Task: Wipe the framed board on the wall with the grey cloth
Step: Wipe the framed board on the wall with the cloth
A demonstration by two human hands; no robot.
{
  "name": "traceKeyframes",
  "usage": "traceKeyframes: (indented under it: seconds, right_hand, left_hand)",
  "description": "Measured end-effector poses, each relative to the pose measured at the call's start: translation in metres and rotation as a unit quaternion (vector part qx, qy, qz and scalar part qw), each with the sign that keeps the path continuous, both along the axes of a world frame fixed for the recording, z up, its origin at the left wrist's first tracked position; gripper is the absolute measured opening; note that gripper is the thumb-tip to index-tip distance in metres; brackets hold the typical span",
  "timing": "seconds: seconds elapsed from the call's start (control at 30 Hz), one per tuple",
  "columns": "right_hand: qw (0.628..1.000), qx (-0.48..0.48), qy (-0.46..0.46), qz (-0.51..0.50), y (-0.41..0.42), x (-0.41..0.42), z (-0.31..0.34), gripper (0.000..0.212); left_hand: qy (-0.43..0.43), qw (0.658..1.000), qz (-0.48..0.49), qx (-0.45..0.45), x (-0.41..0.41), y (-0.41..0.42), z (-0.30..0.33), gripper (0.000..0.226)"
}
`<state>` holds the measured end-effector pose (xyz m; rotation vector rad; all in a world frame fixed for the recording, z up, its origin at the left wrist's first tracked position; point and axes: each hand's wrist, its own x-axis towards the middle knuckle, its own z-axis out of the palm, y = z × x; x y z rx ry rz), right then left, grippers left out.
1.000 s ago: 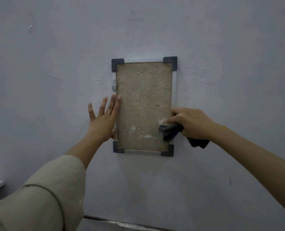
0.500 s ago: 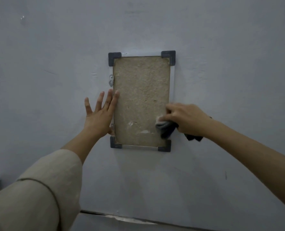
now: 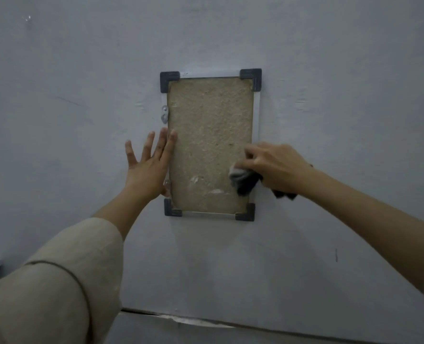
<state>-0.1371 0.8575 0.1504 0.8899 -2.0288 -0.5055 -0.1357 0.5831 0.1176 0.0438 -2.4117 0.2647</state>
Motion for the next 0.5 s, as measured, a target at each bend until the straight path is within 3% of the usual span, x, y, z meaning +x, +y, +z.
traceKeyframes:
  seconds: [0.1,0.2,0.27,0.37,0.4,0.5]
  right_hand:
    - [0.992,-0.105,0.066,-0.032,-0.004,-0.003,0.035,0.034]
    - [0.979,-0.188,0.068,-0.044,-0.008,-0.001,0.039,0.039]
    - [0.991,-0.125,0.038,-0.016,-0.012,0.002,0.013,0.036]
    - [0.996,0.093,0.001,0.004,-0.019,0.007,-0.035,0.032]
    - [0.993,0.117,0.001,-0.005,-0.02,0.007,-0.037,0.031]
    - [0.998,0.024,0.055,-0.022,-0.017,0.001,-0.001,0.03]
  left_hand:
    - [0.0,1.0,0.004,-0.001,0.0,0.0,0.0,0.14]
    - [0.001,1.0,0.006,-0.002,0.0,0.001,0.0,0.14]
    - [0.002,1.0,0.004,0.0,0.0,0.001,0.0,0.14]
    - [0.002,1.0,0.002,0.001,0.0,0.001,0.0,0.14]
    - [0.0,1.0,0.001,0.0,0.0,0.0,0.0,0.14]
    - [-0.001,1.0,-0.002,0.004,0.0,-0.001,0.0,0.139]
